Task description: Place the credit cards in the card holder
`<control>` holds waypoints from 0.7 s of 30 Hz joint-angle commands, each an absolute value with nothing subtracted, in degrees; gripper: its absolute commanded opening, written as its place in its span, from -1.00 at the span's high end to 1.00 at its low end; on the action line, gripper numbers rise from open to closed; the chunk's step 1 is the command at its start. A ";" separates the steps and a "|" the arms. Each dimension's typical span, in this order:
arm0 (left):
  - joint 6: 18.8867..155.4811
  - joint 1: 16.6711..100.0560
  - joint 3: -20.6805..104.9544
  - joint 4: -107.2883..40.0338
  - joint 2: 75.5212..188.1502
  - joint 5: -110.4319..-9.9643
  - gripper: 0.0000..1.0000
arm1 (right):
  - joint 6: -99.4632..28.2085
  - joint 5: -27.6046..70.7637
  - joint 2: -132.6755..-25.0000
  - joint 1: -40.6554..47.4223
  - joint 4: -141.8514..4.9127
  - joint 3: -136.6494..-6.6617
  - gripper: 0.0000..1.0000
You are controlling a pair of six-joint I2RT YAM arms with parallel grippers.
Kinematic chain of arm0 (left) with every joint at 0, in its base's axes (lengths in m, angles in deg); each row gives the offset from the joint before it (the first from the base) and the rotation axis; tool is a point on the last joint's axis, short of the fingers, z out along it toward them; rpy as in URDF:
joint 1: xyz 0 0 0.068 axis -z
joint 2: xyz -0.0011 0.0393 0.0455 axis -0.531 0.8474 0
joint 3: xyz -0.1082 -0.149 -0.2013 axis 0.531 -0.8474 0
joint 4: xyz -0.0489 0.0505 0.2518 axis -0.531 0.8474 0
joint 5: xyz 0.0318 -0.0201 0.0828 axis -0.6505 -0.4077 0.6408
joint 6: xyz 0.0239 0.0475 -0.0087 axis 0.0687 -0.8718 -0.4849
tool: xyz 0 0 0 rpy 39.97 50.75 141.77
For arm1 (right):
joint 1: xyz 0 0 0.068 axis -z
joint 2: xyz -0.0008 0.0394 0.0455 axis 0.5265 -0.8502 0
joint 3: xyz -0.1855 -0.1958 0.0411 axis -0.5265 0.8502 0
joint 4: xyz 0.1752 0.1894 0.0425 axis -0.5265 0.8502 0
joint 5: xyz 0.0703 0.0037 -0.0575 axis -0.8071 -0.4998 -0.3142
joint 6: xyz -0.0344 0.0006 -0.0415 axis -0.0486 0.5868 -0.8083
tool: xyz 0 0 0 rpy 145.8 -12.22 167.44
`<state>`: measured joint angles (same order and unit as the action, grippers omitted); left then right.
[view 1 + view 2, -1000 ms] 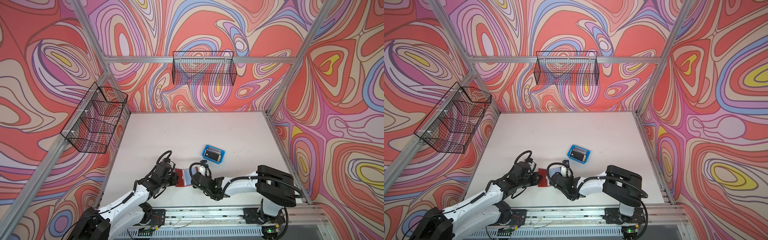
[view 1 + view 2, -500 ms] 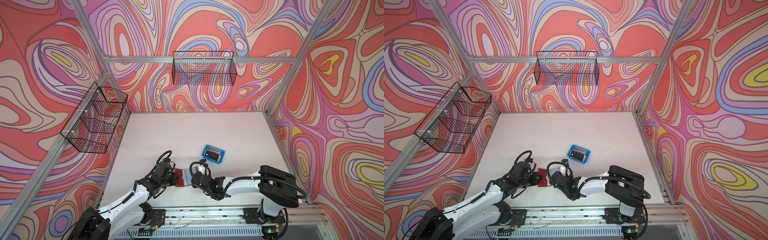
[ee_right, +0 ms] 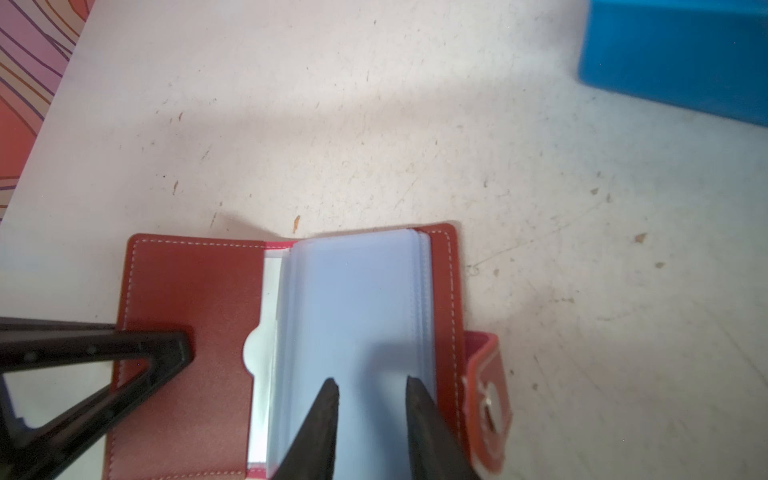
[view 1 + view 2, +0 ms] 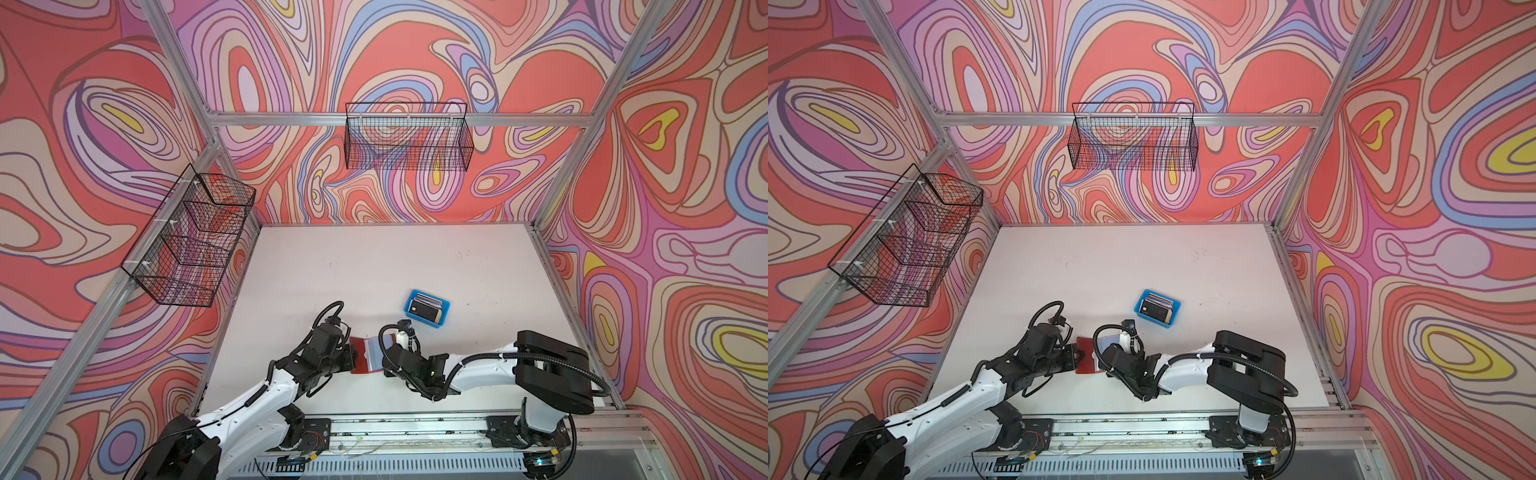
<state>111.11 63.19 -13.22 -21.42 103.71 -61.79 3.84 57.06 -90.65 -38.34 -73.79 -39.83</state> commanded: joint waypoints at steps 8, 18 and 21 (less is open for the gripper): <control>111.19 62.92 -12.93 -19.60 102.95 -61.73 0.85 | 4.60 58.03 -91.29 -38.46 -73.43 -39.84 0.40; 111.31 62.92 -13.01 -19.54 102.86 -61.81 0.85 | 4.57 56.34 -93.67 -38.46 -74.72 -40.45 0.40; 111.36 62.92 -12.92 -19.74 103.12 -61.81 0.84 | 4.72 55.36 -94.11 -38.40 -75.43 -40.59 0.37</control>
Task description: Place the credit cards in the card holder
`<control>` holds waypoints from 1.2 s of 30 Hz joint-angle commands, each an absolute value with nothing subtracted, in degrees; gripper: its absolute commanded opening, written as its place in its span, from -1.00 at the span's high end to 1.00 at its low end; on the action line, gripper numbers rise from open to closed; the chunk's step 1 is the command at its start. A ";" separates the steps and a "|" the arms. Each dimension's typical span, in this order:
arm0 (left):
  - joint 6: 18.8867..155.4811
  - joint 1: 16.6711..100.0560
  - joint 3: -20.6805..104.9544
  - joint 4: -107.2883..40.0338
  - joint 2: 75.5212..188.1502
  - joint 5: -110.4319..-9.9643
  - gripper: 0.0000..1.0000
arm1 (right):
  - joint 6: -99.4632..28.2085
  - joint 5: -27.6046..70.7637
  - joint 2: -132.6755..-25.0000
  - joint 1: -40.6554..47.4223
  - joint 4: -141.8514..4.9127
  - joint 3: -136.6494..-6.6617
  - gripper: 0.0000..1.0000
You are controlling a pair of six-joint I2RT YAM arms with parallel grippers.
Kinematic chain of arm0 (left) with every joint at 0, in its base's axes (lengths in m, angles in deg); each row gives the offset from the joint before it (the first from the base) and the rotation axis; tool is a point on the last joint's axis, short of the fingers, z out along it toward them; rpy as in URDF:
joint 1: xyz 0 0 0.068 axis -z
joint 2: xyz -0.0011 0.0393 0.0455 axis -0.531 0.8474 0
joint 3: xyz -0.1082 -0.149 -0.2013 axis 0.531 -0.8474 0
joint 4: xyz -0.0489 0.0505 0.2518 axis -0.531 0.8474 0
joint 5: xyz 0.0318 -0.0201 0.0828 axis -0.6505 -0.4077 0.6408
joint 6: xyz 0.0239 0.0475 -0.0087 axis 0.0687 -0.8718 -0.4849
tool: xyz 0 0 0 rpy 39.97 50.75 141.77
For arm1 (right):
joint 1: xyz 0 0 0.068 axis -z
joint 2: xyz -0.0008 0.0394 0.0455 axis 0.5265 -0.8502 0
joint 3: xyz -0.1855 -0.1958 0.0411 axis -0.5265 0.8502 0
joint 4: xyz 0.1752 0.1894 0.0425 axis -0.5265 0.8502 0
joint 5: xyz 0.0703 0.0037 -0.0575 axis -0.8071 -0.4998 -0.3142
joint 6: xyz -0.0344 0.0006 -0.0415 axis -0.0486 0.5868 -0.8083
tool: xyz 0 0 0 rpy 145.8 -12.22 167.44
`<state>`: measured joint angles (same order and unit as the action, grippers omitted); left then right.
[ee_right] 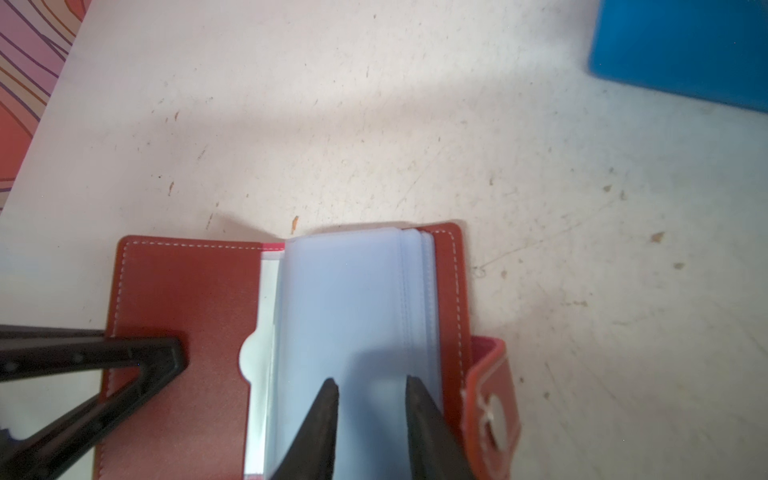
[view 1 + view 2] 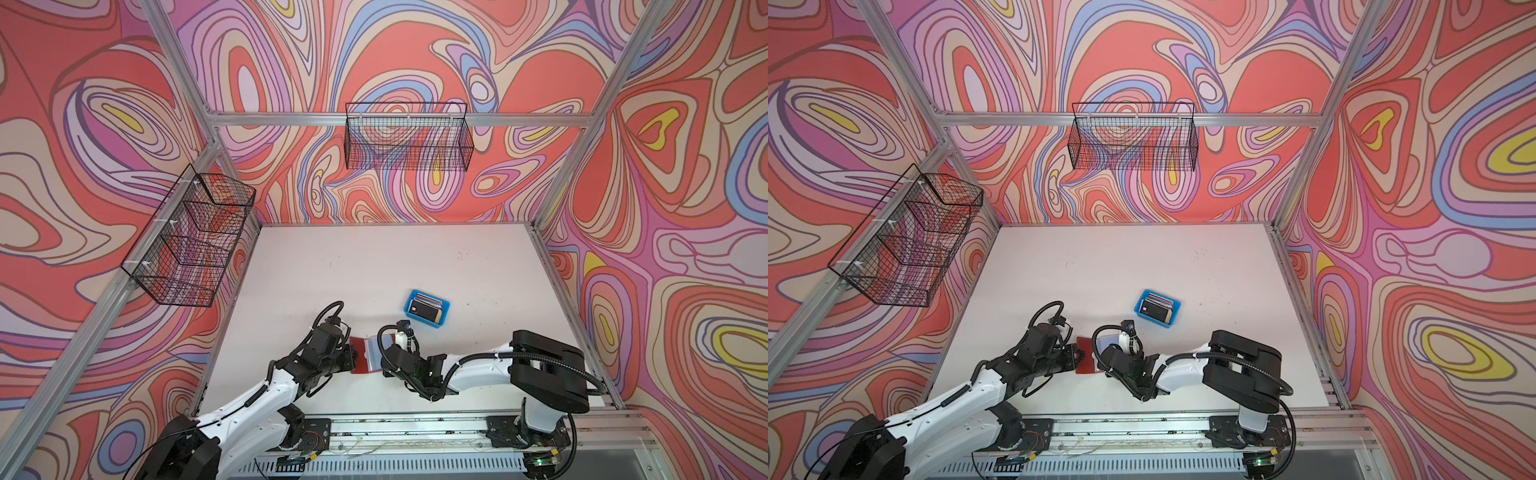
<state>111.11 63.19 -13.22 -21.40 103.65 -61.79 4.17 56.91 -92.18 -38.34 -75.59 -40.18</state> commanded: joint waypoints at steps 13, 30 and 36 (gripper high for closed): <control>111.61 62.95 -12.86 -20.00 103.65 -61.30 0.76 | 3.95 48.20 -96.84 -38.41 -83.65 -40.98 0.28; 112.51 62.94 -14.14 -19.94 102.44 -59.97 0.77 | 4.16 44.16 -95.54 -38.39 -95.91 -38.23 0.23; 112.67 62.92 -14.30 -19.76 101.83 -59.89 0.77 | 4.11 45.48 -93.87 -38.39 -97.23 -36.81 0.22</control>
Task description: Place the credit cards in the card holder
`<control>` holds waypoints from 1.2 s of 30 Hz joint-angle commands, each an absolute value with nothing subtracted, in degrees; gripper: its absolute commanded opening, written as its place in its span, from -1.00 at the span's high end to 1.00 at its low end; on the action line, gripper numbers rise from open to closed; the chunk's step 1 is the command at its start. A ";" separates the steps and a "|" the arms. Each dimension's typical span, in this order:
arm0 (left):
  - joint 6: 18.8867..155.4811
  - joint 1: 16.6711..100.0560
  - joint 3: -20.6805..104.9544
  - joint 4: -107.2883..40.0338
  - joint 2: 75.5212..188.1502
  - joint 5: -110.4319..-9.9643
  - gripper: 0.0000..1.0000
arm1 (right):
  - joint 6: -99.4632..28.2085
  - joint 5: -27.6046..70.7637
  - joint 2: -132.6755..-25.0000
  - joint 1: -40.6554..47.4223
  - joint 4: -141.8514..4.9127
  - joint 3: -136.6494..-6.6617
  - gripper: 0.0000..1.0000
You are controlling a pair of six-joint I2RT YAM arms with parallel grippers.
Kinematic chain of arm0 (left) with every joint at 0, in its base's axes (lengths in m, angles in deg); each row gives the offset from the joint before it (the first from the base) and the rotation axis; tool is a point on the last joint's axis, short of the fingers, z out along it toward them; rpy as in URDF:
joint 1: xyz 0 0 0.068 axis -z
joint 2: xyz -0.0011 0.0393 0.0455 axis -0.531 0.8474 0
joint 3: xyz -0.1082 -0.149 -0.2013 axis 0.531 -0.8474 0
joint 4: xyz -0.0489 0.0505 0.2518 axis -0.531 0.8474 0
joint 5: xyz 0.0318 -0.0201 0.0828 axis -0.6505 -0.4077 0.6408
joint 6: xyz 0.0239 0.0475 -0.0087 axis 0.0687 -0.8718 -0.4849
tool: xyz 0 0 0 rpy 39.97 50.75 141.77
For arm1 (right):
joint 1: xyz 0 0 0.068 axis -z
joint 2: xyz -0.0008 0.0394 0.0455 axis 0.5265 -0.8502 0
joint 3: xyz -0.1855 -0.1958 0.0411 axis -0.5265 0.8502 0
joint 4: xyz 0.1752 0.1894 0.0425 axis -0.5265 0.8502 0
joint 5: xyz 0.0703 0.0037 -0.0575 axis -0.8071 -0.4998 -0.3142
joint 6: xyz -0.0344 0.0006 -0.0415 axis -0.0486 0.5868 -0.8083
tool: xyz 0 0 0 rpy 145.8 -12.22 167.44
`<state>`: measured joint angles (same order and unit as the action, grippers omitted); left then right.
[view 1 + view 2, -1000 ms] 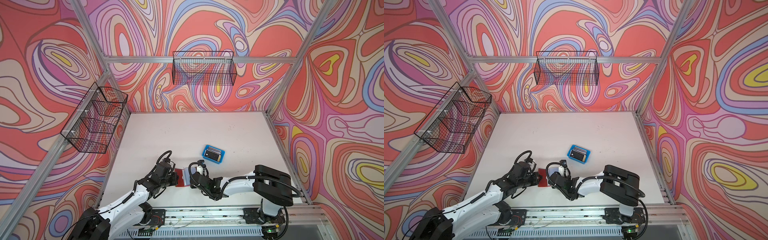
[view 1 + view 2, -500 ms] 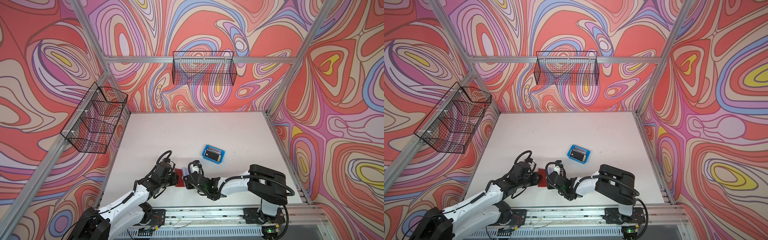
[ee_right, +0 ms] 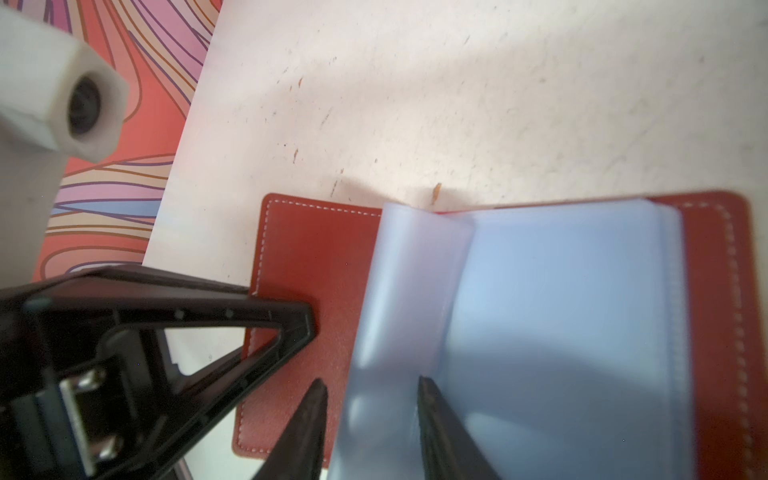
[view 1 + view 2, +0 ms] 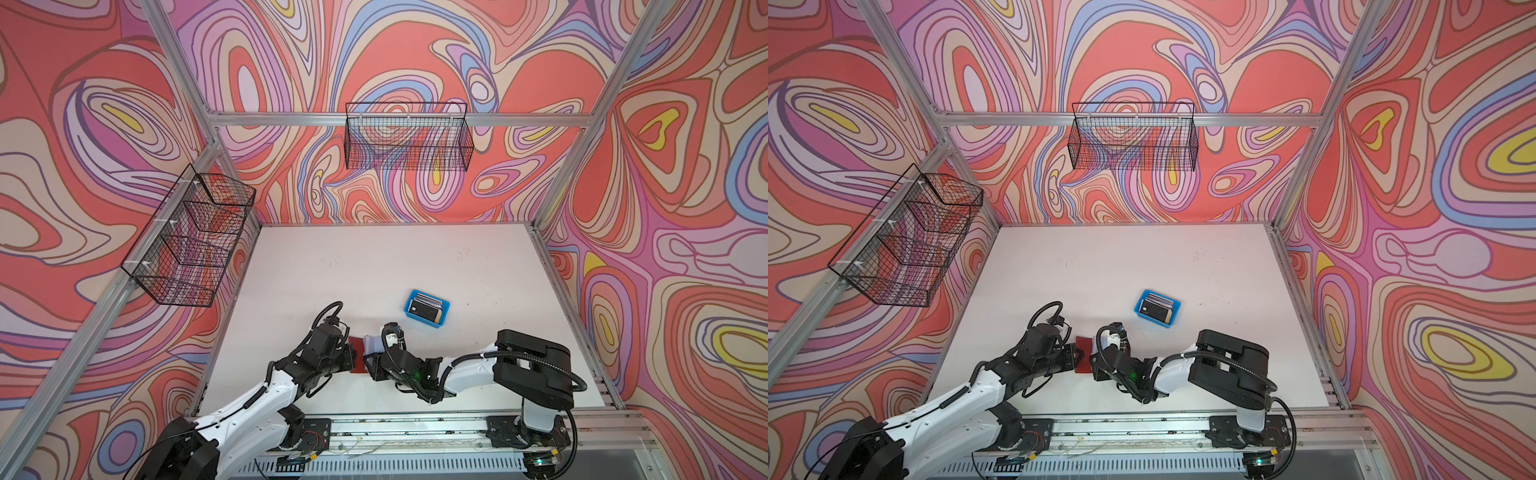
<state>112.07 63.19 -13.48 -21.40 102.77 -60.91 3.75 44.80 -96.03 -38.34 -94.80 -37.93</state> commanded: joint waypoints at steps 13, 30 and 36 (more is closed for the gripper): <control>112.94 62.93 -14.39 -19.43 101.28 -59.84 0.77 | 6.22 46.68 -92.29 -37.79 -100.79 -34.03 0.20; 112.77 62.92 -14.22 -19.17 101.27 -59.87 0.78 | 7.13 55.69 -85.21 -37.67 -84.58 -33.56 0.17; 112.68 62.96 -14.22 -19.04 101.02 -59.71 0.77 | 8.05 54.86 -87.74 -37.66 -84.02 -33.69 0.18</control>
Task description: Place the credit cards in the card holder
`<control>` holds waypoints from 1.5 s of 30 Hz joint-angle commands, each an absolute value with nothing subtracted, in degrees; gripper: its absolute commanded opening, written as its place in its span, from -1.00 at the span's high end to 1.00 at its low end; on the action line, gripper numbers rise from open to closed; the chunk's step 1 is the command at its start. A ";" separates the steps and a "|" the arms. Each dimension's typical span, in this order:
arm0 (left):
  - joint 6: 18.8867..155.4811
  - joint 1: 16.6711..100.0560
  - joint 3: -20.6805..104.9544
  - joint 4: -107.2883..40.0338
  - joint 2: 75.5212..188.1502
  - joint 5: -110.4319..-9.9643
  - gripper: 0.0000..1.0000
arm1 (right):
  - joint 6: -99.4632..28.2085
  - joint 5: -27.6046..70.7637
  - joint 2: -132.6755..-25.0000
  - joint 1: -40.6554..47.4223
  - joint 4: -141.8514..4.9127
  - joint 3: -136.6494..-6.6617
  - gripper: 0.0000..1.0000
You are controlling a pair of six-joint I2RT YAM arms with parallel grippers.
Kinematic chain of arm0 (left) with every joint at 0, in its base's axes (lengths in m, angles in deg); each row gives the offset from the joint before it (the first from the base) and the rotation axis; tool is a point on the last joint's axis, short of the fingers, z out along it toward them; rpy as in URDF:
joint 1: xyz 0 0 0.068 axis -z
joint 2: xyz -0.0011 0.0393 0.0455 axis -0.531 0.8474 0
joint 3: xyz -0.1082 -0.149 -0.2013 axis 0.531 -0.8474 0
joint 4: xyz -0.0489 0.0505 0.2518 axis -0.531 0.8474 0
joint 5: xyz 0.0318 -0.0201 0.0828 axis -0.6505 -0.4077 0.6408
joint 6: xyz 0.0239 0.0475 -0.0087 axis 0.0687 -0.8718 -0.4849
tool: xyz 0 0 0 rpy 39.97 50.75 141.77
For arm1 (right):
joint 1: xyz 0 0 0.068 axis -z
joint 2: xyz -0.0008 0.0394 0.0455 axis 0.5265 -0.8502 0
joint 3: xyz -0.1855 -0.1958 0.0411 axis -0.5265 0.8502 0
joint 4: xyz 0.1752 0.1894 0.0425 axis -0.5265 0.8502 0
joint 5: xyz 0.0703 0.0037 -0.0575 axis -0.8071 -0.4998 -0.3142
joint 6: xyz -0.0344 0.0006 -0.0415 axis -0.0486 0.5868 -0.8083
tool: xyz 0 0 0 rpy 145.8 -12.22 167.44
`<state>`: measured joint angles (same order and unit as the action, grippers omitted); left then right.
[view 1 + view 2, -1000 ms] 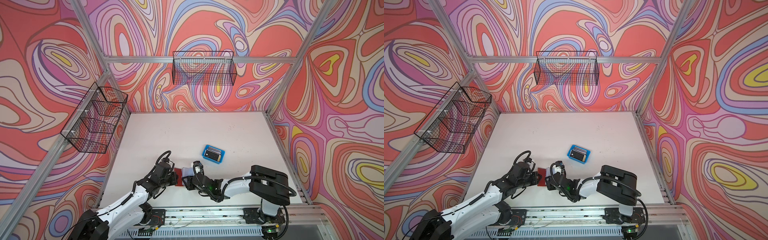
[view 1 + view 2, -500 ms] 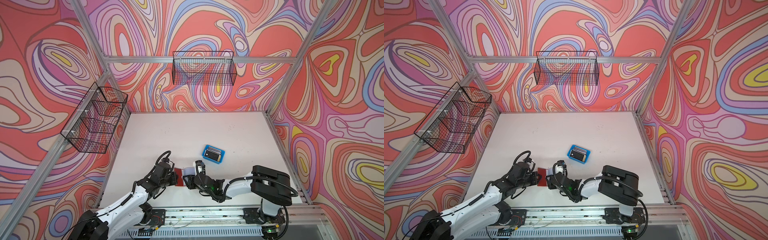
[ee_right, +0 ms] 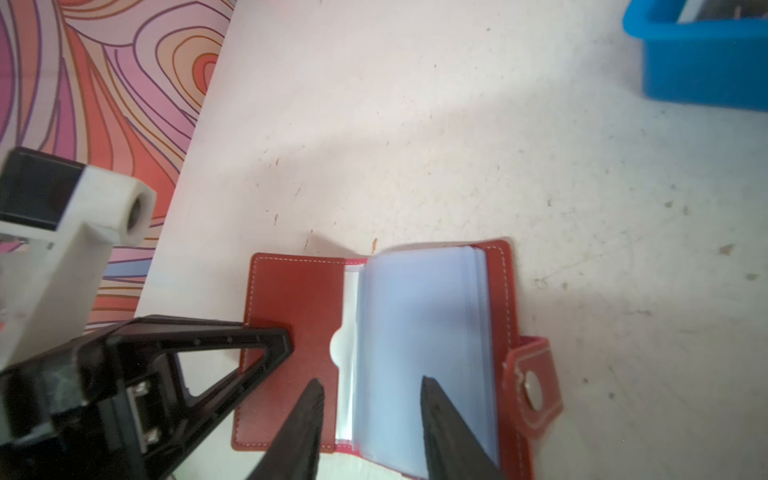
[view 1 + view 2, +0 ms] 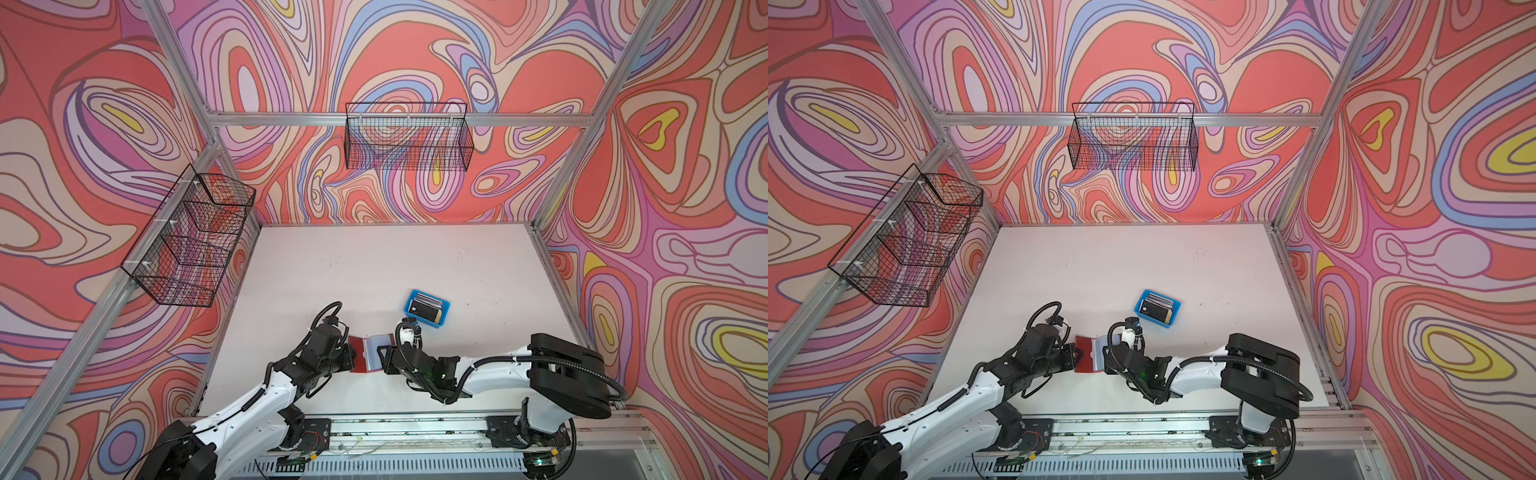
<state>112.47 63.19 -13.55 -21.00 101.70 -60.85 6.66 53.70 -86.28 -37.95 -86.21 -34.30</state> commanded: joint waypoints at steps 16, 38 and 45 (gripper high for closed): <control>112.70 62.99 -14.06 -18.55 100.32 -59.97 0.77 | 8.64 54.38 -90.61 -37.66 -83.23 -34.39 0.19; 112.68 62.97 -13.78 -19.14 101.17 -60.01 0.77 | 4.81 55.12 -87.55 -37.66 -81.99 -35.84 0.21; 112.68 62.99 -13.86 -18.69 100.67 -59.97 0.77 | 5.18 53.24 -91.24 -37.67 -82.93 -37.09 0.22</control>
<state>112.44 63.19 -13.53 -19.95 101.13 -60.85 5.17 53.76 -89.45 -37.90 -82.62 -36.31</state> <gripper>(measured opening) 0.115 0.388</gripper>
